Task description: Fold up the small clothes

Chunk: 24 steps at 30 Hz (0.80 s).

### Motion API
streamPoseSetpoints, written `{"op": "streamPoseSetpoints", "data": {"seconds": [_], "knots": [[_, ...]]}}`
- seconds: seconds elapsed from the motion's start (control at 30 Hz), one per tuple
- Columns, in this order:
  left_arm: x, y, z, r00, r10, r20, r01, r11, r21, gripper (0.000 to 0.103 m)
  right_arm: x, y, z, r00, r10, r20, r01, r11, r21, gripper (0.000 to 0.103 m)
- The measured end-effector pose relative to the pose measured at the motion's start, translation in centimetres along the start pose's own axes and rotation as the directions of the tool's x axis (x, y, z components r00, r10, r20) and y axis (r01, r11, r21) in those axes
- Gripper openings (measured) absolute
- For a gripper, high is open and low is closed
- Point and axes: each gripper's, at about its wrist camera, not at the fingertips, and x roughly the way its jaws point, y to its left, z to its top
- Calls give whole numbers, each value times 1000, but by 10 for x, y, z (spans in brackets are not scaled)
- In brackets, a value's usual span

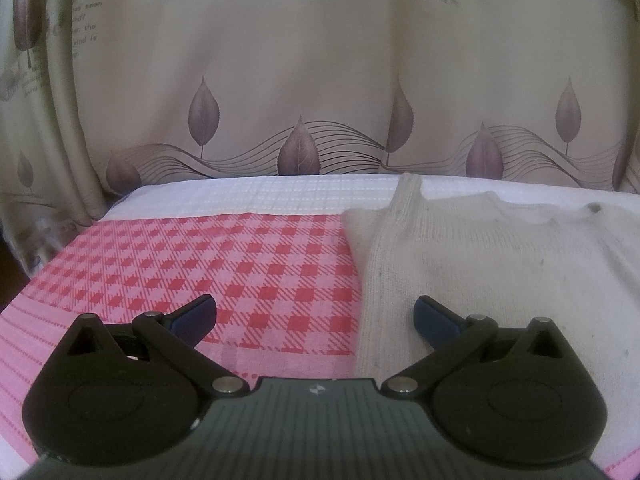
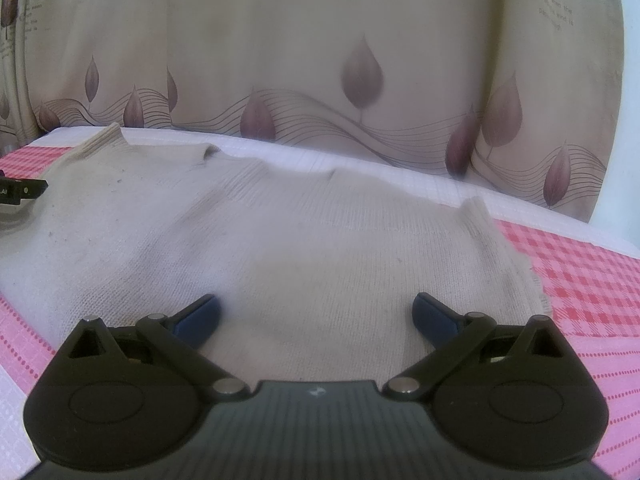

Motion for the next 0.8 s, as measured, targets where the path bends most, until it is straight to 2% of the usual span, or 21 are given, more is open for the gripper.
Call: {"op": "streamPoseSetpoints", "data": {"seconds": [0.3, 0.37, 0.43, 0.5, 0.53, 0.57, 0.63, 0.7, 0.77, 0.8], "knots": [[1, 0, 0, 1000, -1, -2, 1, 1000, 15, 103, -1, 0, 0, 1000, 1, -2, -1, 1000, -1, 103], [3, 4, 1, 1000, -25, -7, 25, 1000, 6, 103, -1, 0, 0, 1000, 1, -2, -1, 1000, -2, 103], [5, 12, 3, 996, -87, -11, 87, 996, -17, 103, -1, 0, 0, 1000, 2, -2, -2, 1000, -1, 103], [8, 25, 5, 979, -202, -8, 201, 978, -59, 103, -1, 0, 0, 1000, 2, -2, -2, 1000, -1, 103], [12, 31, 6, 962, -274, -19, 271, 959, -82, 103, -1, 0, 0, 1000, 2, -2, -2, 1000, -1, 103], [18, 35, 9, 947, -317, -48, 311, 946, -95, 102, -2, 0, 0, 1000, 2, -1, -2, 1000, -1, 103], [26, 38, 12, 929, -362, -83, 354, 931, -90, 96, -2, 0, 1, 1000, 2, -1, -2, 1000, -1, 103], [31, 37, 17, 907, -410, -94, 407, 912, -54, 95, -2, -1, 1, 1000, 2, 0, -2, 1000, -1, 103], [37, 34, 21, 893, -433, -123, 432, 901, -31, 94, -2, -1, 1, 1000, 1, 0, -1, 1000, -2, 103], [43, 34, 24, 877, -458, -142, 458, 888, -34, 93, -2, -1, 1, 1000, 1, 0, -1, 1000, -3, 103]]}}
